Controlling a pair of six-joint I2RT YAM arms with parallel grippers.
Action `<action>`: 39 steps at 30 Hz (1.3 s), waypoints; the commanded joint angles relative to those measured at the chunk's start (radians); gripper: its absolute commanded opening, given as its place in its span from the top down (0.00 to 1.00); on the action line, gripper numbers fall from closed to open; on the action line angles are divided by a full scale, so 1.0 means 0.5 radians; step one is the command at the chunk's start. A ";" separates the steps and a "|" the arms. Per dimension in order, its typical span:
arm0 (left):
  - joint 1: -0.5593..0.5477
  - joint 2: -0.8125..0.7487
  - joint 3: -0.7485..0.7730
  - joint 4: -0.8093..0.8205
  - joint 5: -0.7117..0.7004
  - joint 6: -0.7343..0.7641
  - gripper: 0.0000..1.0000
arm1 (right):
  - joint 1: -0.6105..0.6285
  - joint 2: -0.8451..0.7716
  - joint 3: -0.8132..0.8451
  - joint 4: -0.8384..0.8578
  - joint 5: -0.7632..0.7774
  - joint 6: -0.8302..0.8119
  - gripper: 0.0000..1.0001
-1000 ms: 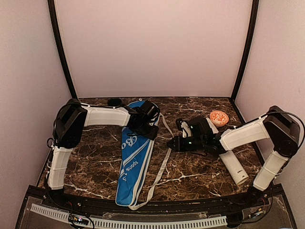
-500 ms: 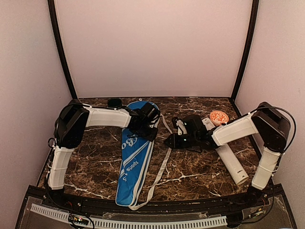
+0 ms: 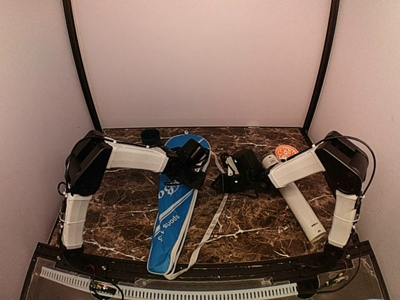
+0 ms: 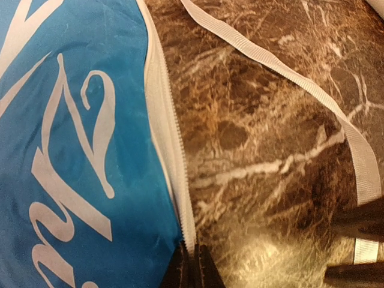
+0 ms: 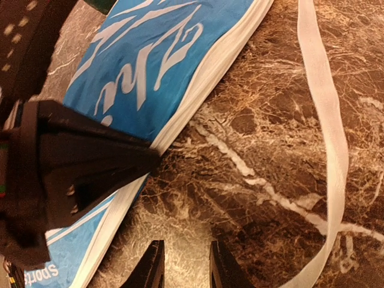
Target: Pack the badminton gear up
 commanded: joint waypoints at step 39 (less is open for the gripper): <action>-0.094 -1.042 -0.844 -0.079 0.668 0.118 1.00 | -0.149 -0.126 -0.119 0.253 -0.221 -0.618 0.66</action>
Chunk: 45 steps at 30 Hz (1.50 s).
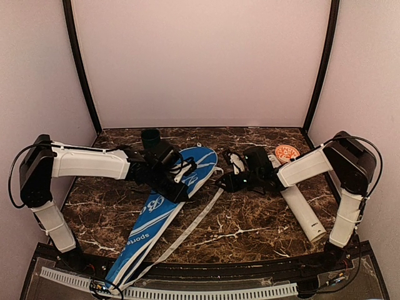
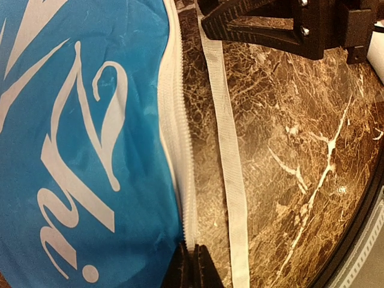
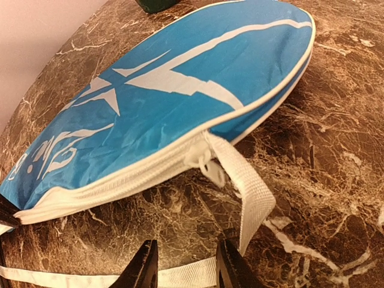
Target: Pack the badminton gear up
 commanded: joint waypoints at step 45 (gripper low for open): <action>-0.099 -0.046 0.040 0.083 0.049 0.007 1.00 | 0.054 -0.075 -0.023 0.103 0.175 -0.290 1.00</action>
